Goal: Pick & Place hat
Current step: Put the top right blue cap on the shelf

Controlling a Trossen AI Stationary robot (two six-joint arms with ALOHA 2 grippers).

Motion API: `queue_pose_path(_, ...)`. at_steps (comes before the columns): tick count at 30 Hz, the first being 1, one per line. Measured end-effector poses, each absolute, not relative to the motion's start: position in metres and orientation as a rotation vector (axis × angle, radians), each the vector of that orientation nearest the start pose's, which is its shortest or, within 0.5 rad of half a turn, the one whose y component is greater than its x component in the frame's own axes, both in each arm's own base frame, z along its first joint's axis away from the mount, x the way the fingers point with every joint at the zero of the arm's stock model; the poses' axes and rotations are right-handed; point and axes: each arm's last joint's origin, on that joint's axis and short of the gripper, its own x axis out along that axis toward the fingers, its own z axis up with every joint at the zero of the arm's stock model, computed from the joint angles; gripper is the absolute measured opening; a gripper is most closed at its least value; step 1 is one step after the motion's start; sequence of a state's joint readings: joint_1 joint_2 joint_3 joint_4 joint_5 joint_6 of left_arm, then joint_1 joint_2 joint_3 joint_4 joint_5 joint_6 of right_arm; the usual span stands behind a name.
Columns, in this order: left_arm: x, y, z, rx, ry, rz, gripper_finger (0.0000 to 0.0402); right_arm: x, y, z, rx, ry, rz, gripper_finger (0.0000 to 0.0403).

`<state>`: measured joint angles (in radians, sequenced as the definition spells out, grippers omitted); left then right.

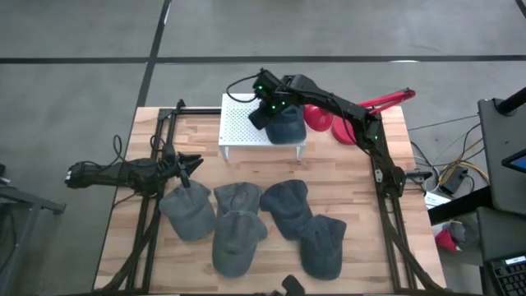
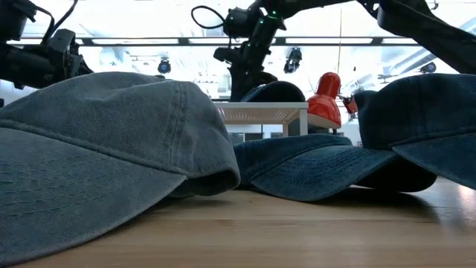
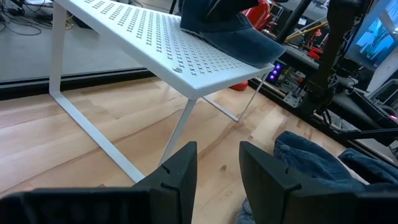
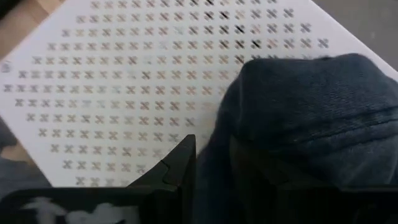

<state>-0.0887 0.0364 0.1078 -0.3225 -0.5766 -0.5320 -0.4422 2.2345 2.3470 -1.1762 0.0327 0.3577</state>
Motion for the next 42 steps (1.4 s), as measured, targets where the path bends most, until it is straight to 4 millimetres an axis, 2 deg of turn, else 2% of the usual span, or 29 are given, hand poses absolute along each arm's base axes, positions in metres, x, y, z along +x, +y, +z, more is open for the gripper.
queue_pose_path(24,0.0864,0.0082,0.1677,-0.48,0.092,0.539,0.0122,0.4152,-0.2027,0.3122,0.571,0.992,-0.722,0.0072)
queue_pose_path(34,0.0865,0.0082,0.1677,-0.483,0.092,0.539,0.0122,0.4151,-0.2029,0.3126,0.583,0.983,-0.74,0.0082)
queue_pose_path(42,0.0865,0.0082,0.1676,-0.484,0.092,0.539,0.0122,0.412,-0.2015,0.3193,0.584,0.966,-0.743,0.0071)
